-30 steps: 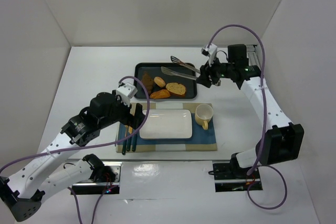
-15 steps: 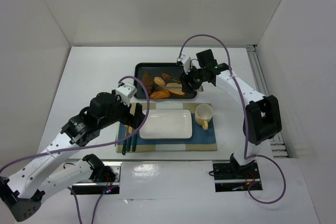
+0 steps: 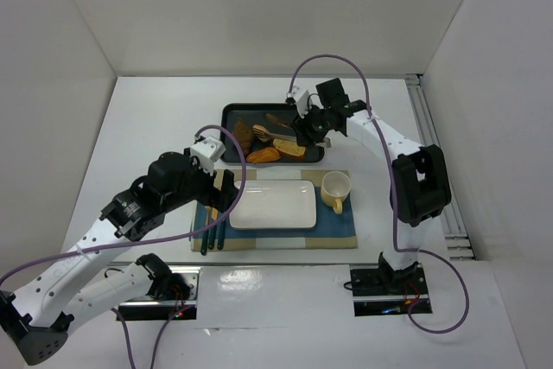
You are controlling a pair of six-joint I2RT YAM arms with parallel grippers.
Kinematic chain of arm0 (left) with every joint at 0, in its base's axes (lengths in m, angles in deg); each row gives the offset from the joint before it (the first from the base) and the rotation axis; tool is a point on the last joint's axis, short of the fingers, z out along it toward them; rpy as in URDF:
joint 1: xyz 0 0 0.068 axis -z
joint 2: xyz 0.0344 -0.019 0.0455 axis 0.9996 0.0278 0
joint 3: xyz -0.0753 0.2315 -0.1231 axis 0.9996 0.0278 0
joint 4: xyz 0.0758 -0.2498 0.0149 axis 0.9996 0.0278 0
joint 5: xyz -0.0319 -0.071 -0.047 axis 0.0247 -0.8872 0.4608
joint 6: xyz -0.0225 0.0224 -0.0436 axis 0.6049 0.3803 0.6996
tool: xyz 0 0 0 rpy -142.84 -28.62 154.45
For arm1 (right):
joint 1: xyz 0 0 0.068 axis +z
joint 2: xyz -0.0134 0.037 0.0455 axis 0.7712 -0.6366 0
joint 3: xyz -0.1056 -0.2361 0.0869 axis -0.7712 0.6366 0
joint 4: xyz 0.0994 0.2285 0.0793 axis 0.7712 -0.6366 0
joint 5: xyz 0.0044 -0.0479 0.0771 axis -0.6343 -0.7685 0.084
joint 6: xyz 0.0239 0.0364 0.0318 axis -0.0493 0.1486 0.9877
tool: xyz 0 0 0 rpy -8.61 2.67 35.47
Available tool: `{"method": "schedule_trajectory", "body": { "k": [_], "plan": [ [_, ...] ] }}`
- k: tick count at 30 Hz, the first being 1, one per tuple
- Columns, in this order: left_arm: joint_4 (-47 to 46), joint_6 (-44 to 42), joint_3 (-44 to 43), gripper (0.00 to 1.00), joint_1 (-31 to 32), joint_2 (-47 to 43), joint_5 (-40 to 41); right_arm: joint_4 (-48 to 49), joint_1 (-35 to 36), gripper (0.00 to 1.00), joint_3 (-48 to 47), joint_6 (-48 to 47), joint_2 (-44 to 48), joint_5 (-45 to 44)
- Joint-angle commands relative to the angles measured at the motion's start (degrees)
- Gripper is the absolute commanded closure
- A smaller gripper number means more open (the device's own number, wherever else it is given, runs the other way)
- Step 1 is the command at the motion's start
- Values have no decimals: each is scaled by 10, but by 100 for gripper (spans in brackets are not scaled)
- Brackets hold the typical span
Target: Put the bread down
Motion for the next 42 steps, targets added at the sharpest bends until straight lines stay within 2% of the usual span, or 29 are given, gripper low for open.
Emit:
{"method": "schedule_trajectory", "body": {
  "k": [1, 4, 5, 11, 16, 24, 29, 34, 42],
  "plan": [
    [-17, 11, 0, 0, 2, -2, 5, 5, 7, 44, -35, 5, -15, 3],
    [-17, 11, 0, 0, 2, -2, 5, 5, 7, 54, -35, 5, -15, 3],
    [-17, 11, 0, 0, 2, -2, 5, 5, 7, 60, -35, 5, -15, 8],
    [-17, 11, 0, 0, 2, -2, 5, -10, 7, 73, -29, 5, 1, 13],
    [-17, 11, 0, 0, 2, -2, 5, -16, 7, 83, -9, 5, 56, 29],
    [-17, 11, 0, 0, 2, -2, 5, -51, 7, 86, 30, -18, 175, 77],
    [-17, 11, 0, 0, 2, -2, 10, -173, 7, 86, 76, -86, 236, 136],
    [-17, 11, 0, 0, 2, -2, 10, -260, 7, 86, 139, -150, 257, 142],
    [-17, 11, 0, 0, 2, -2, 10, -276, 7, 83, 153, -167, 255, 115]
  ]
}}
